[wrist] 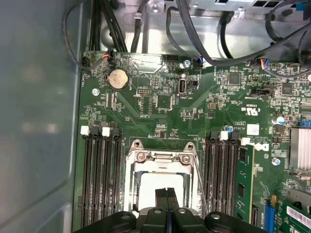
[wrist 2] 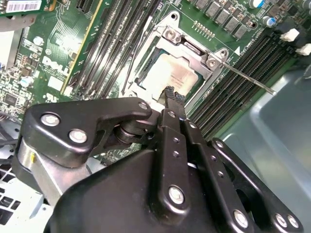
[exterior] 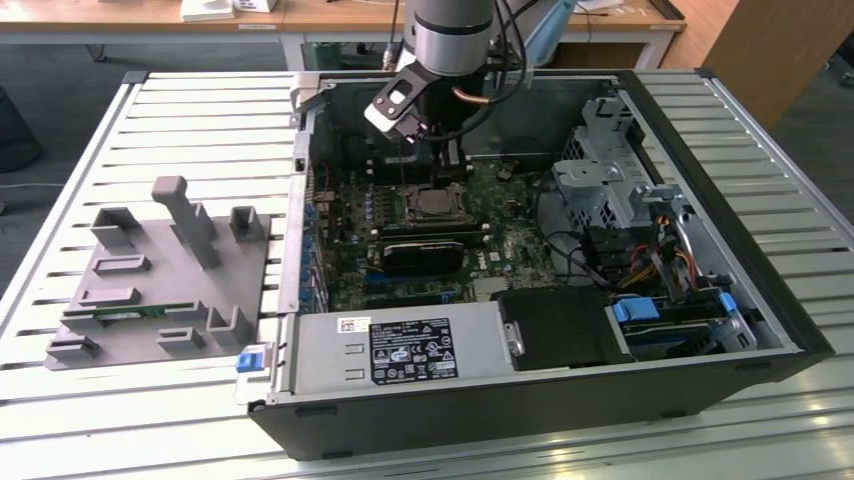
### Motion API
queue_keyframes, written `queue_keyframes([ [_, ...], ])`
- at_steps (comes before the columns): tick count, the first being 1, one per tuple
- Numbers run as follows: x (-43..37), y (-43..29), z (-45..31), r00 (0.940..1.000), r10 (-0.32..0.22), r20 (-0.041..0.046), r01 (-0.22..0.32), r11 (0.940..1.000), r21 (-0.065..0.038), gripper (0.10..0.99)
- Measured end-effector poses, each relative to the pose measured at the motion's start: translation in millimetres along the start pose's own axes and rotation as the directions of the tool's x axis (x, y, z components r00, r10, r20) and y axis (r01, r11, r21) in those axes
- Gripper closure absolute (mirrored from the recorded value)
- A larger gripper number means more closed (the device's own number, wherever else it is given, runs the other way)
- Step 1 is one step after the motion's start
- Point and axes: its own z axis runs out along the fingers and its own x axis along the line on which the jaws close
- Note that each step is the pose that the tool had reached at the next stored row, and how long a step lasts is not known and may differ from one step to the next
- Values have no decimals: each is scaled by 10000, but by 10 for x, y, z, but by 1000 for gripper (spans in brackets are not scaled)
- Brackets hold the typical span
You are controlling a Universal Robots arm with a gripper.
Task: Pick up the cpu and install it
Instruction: 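Install the first cpu locking lever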
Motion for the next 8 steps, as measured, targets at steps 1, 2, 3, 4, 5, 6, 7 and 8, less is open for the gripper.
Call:
queue_keyframes([
  [1,0,0,-9,10000,0,0,0,10000,0,980],
  [2,0,0,-17,10000,0,-1,0,10000,0,980],
  [3,0,1,-26,10000,0,-1,0,10000,-1,980],
  [4,0,1,-37,10000,0,0,0,10000,0,980],
  [5,0,1,-46,10000,1,-1,-1,10000,-1,980],
  [6,0,1,-58,10000,0,-1,0,10000,0,980],
  [7,0,2,-72,10000,0,-1,0,10000,-1,980],
  [8,0,2,-89,10000,0,-2,0,10000,-1,980],
])
